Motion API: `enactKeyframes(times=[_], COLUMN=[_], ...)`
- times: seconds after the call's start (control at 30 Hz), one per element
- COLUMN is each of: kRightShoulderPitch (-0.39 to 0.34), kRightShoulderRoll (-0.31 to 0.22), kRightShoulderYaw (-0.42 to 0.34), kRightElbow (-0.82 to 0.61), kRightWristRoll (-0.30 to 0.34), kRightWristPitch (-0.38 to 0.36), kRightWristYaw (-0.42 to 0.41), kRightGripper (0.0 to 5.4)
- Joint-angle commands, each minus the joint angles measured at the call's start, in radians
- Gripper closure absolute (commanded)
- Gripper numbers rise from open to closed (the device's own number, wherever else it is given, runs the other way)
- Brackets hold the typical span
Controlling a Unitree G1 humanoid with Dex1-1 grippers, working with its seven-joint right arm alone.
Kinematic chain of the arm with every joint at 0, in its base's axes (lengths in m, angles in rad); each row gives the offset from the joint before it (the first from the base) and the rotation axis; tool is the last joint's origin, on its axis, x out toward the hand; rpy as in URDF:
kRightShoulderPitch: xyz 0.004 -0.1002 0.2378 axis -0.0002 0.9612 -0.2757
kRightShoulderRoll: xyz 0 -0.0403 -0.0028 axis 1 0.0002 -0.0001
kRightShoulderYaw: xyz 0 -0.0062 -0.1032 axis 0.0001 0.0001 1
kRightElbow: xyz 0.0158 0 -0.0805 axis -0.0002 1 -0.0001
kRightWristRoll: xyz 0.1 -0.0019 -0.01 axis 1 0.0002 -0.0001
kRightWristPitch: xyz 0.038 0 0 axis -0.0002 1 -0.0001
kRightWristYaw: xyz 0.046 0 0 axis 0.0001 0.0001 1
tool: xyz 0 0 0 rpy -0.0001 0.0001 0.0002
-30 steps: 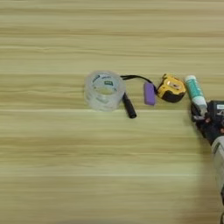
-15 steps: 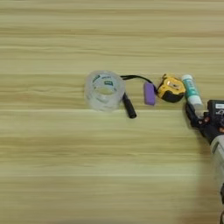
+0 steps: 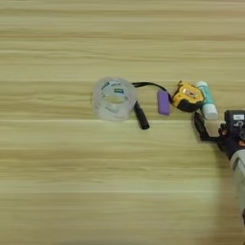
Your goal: Move the objects on the table
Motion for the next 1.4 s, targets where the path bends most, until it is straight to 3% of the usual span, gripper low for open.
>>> enactKeyframes(times=[0.03, 0.87, 1.4], kRightShoulderPitch=[-0.033, 0.013, -0.042], kRightShoulderRoll=[-0.037, 0.007, 0.022], kRightShoulderYaw=[-0.005, 0.014, 0.034], kRightElbow=[-0.089, -0.253, -0.204], kRightWristRoll=[-0.002, 0.010, -0.002], kRightWristPitch=[0.008, 0.031, 0.002], kRightWristYaw=[-0.011, 0.024, 0.035], kRightGripper=[0.05, 0.05, 0.05])
